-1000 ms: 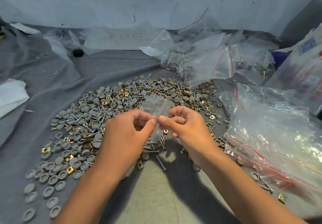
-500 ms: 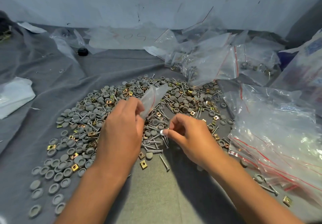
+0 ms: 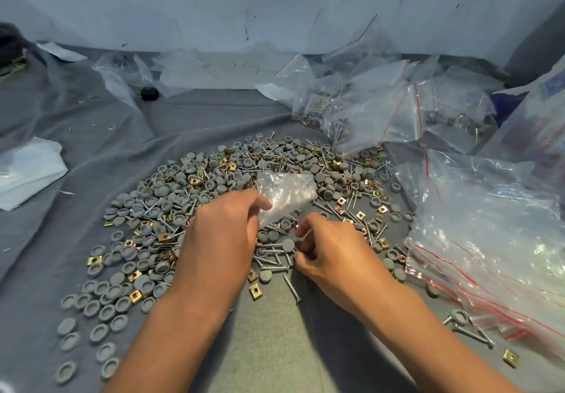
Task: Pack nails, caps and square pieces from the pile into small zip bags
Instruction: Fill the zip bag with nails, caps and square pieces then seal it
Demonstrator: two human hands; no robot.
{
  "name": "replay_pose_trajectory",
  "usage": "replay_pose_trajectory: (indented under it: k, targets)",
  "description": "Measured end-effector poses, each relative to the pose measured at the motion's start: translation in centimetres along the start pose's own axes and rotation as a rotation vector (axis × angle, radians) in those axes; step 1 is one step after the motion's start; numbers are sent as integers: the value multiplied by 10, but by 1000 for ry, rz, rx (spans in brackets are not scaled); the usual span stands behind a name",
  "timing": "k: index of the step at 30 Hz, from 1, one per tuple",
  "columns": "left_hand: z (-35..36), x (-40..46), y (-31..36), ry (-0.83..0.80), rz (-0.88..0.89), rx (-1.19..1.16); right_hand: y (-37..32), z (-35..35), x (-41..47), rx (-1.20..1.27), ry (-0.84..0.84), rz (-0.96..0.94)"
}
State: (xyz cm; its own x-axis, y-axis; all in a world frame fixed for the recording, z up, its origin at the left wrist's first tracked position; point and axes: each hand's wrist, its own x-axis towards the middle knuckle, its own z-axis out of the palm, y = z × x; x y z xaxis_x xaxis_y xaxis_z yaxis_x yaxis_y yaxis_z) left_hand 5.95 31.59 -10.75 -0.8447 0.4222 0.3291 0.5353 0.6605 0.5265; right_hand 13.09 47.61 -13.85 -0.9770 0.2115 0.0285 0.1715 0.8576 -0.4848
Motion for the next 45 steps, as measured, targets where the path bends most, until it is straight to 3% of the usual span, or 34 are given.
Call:
replay_pose_trajectory:
  k: [6,12,14,19,21,24,29,37,40,42,45]
  targets:
    - [3,1,1,-14,18,-49,-7,-2,-6,-169,-15,-15]
    - [6,2,-1,-39,23,-47,3,-7,-7,-131,14,-6]
    - [6,2,0,-56,33,-54,6,-13,-3,-25,33,4]
    - [6,1,4,-99,73,-72,0,-30,4,533,205,-53]
    - [6,1,5,-116,76,-78,-6,-33,4,589,248,-138]
    - [7,1,5,-131,65,-111,-13,-31,3,470,337,-221]
    - [12,1,7,-113,48,-146,-17,-21,6,382,388,-206]
    - [8,1,9,-72,-1,-163,-7,-15,8,32,510,-392]
    - [5,0,10,-34,5,-156,-6,-16,10,45,539,-367]
    - [2,0,11,26,5,-136,-1,-22,9,82,466,-320]
    - [-5,3,9,195,-22,-146,14,-31,2,-93,39,-160]
